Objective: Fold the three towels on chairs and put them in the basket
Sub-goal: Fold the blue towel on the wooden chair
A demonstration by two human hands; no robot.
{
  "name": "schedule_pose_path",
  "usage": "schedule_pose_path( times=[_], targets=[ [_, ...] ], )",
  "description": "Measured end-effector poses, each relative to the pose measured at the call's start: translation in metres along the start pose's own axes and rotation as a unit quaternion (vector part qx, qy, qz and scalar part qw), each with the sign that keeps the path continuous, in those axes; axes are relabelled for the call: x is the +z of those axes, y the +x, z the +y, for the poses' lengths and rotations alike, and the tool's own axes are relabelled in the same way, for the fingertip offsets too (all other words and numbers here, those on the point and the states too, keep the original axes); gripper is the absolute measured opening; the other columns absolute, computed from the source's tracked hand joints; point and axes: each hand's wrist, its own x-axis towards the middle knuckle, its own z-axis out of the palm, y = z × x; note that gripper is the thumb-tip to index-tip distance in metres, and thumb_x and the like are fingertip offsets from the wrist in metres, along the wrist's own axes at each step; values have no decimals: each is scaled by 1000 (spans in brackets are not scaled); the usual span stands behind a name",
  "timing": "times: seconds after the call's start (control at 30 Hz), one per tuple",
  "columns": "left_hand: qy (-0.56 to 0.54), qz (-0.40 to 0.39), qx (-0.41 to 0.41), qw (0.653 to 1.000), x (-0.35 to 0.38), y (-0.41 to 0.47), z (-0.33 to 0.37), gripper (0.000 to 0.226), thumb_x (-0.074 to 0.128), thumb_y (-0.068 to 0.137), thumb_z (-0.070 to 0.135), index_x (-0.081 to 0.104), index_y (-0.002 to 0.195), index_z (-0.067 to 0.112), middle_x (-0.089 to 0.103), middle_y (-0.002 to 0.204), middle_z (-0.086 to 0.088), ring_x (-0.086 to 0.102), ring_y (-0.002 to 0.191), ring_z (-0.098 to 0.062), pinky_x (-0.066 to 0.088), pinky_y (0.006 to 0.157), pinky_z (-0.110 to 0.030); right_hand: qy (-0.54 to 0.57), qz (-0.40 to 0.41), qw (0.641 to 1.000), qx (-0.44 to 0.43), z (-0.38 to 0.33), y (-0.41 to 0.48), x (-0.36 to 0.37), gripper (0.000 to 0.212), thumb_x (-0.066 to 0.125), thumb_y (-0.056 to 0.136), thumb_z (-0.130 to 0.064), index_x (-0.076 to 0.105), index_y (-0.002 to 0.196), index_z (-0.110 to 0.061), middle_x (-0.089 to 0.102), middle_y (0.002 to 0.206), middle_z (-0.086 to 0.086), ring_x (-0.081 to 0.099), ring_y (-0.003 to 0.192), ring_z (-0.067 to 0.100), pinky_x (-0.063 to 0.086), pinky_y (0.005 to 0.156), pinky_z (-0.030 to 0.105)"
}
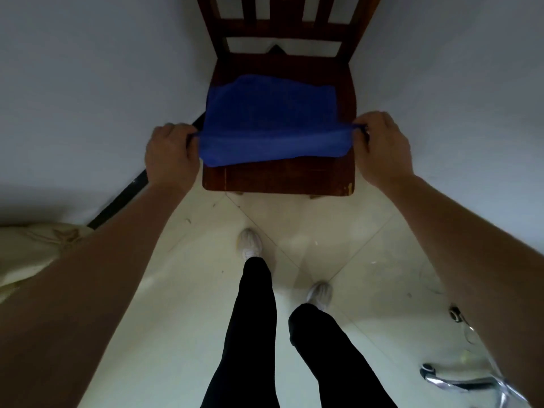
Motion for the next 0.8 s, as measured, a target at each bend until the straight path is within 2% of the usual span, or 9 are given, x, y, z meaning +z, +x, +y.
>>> schedule_pose_path(
  times=[0.17, 0.3, 0.4, 0.47, 0.53, 0.57, 0.63, 0.7, 0.8],
  targets=[
    [-51, 113, -31, 992, -50, 20, 33, 25, 43, 97, 17, 58, 110, 1, 59, 110, -18, 52, 103, -29, 43, 81, -35, 102, 95, 990, 34, -33, 24, -47, 33, 40, 96, -31, 55, 113, -7, 62, 109, 10, 58, 95, 20, 46, 79, 33],
    [-155, 176, -71, 970, -97, 19, 69, 28, 37, 88, 19, 57, 99, 3, 55, 94, -8, 48, 88, -17, 42, 79, -32, 150, 158, 976, 14, -55, 26, -95, 36, 39, 89, -29, 58, 103, -2, 57, 94, 3, 52, 83, 13, 37, 71, 24],
    [-206, 201, -48, 956, -123, 21, 82, 15, 33, 85, 18, 47, 81, 16, 48, 71, 2, 47, 69, -15, 44, 65, -39, 160, 191, 968, -13, -63, 27, -121, 31, 40, 85, -24, 58, 94, 1, 52, 81, 1, 48, 71, 13, 34, 65, 24],
    [-220, 209, -31, 952, -137, 28, 89, 18, 32, 85, 18, 37, 72, 29, 37, 62, 13, 36, 55, -3, 34, 54, -31, 154, 200, 967, -19, -66, 32, -135, 29, 41, 84, -23, 58, 90, 0, 50, 75, 0, 45, 65, 13, 32, 59, 23],
    [-213, 217, -23, 952, -150, 36, 97, 22, 33, 84, 18, 30, 71, 36, 32, 60, 16, 32, 49, 0, 27, 51, -26, 140, 208, 968, -19, -70, 39, -145, 30, 41, 84, -24, 59, 89, -1, 50, 72, -1, 44, 62, 12, 29, 53, 18],
    [-212, 217, -24, 953, -153, 44, 98, 21, 34, 83, 19, 30, 71, 36, 33, 59, 16, 34, 48, 0, 27, 50, -25, 134, 213, 968, -17, -71, 45, -148, 31, 41, 84, -25, 59, 89, -1, 50, 71, -1, 44, 61, 11, 29, 53, 15],
    [-204, 193, -34, 959, -154, 60, 98, 16, 39, 83, 23, 35, 73, 36, 39, 61, 13, 40, 51, -1, 31, 52, -19, 127, 215, 968, -3, -72, 58, -147, 33, 41, 84, -28, 59, 91, -2, 51, 72, -1, 45, 62, 12, 33, 55, 20],
    [-183, 140, -37, 972, -147, 80, 91, 5, 46, 85, 25, 49, 82, 27, 53, 71, 5, 47, 61, -4, 38, 60, -21, 119, 197, 973, 18, -71, 74, -141, 34, 41, 86, -31, 60, 95, -4, 52, 75, -2, 47, 65, 12, 36, 60, 25],
    [-123, 25, -4, 992, -123, 119, 69, 20, 50, 94, 18, 62, 107, 9, 66, 95, -10, 57, 83, -15, 41, 70, -25, 85, 125, 987, 47, -61, 105, -122, 30, 45, 94, -29, 61, 110, -9, 61, 93, 2, 56, 82, 16, 38, 69, 26]
  ],
)
